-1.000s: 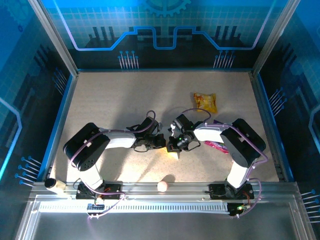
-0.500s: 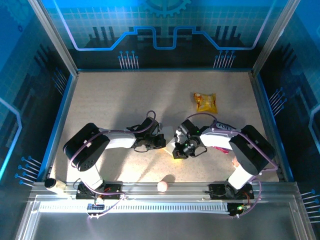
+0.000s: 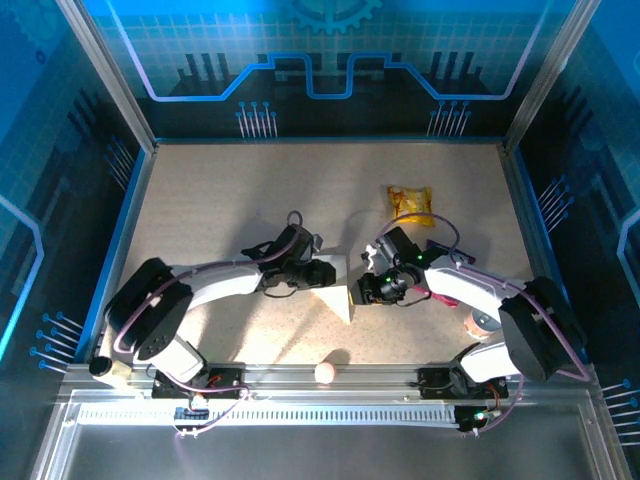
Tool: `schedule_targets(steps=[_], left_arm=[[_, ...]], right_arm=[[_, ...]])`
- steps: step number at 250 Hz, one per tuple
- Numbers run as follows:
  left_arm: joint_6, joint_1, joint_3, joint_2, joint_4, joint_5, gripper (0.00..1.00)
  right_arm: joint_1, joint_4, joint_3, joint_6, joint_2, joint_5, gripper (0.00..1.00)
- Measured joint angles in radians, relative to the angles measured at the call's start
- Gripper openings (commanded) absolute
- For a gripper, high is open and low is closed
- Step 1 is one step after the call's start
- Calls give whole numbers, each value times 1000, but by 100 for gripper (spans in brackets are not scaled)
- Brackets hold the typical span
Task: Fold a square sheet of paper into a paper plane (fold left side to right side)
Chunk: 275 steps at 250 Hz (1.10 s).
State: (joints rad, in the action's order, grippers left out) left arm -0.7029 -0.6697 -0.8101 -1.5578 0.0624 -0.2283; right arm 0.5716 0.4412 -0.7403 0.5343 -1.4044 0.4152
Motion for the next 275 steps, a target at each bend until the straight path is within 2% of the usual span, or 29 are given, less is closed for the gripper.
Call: schedule_targets(steps=[32,90,146,180,204,235,275], left_arm=[[0,51,12,76,11,8,50],[-7,135,133,129,17,7,54],[-36,177,195,147,18,-5,58],[-55,197,200,147,9,-18,59],[-58,208,200,147,0,-30,59],[-59,219,198,143,-14,-50,64],[-58,221,162,90,-29,-83,64]], right_arm=[[-3,-38,-11,-36,-16,-3,56],[-3,-121,-65,-84,-133,15,54],[-3,-168,-110,-114,-240,40,37],[-3,-170,-113,-126,-255,49,10],[-4,-169,-113,-123,-255,49,1],[-4,-161,-111,-121,-231,45,0],[-21,-162,-110,-121,-158,47,0]])
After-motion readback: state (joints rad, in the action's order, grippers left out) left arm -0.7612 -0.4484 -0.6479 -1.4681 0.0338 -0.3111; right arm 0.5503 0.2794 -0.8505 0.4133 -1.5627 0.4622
